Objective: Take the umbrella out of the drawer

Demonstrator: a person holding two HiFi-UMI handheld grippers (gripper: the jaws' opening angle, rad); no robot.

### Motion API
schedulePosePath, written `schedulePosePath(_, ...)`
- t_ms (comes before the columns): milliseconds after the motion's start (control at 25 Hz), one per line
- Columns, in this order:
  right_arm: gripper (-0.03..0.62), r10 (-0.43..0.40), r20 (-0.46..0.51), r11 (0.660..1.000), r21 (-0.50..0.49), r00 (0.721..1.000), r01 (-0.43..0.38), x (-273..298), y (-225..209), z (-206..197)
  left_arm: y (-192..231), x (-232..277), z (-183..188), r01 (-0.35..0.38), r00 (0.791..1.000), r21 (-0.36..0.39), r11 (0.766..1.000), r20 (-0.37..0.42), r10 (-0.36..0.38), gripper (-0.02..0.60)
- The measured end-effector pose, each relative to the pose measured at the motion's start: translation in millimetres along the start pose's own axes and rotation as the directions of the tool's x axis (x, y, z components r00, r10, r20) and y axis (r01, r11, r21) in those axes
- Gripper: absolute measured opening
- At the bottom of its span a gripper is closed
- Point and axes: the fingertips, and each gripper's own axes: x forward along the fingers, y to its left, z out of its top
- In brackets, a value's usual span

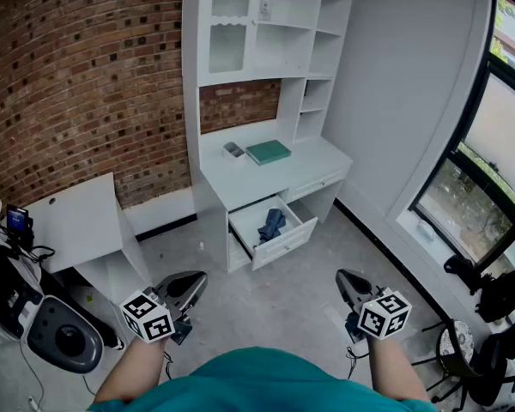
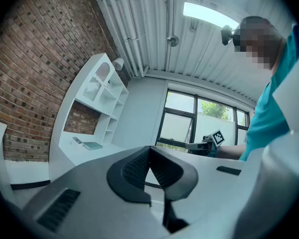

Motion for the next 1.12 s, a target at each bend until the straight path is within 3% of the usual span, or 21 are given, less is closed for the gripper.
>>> schedulePosePath(680,0.021,0.002,0.015,1.0,-0.004,1.0,-0.002,-11.4,-19.7,3.5,-16.3,28.5,0.0,0.034,0.999,0.012,0.999,-0.015,-0.034,0.015)
schedulePosePath(1120,0.021,0.031,0.038,0.999,-0.009,0.999,-0.031,-54.7,-54.5,10.1,-68.8,61.8,-0.4,0.019,1.0,0.032,0.999,-0.016,-0.019,0.015)
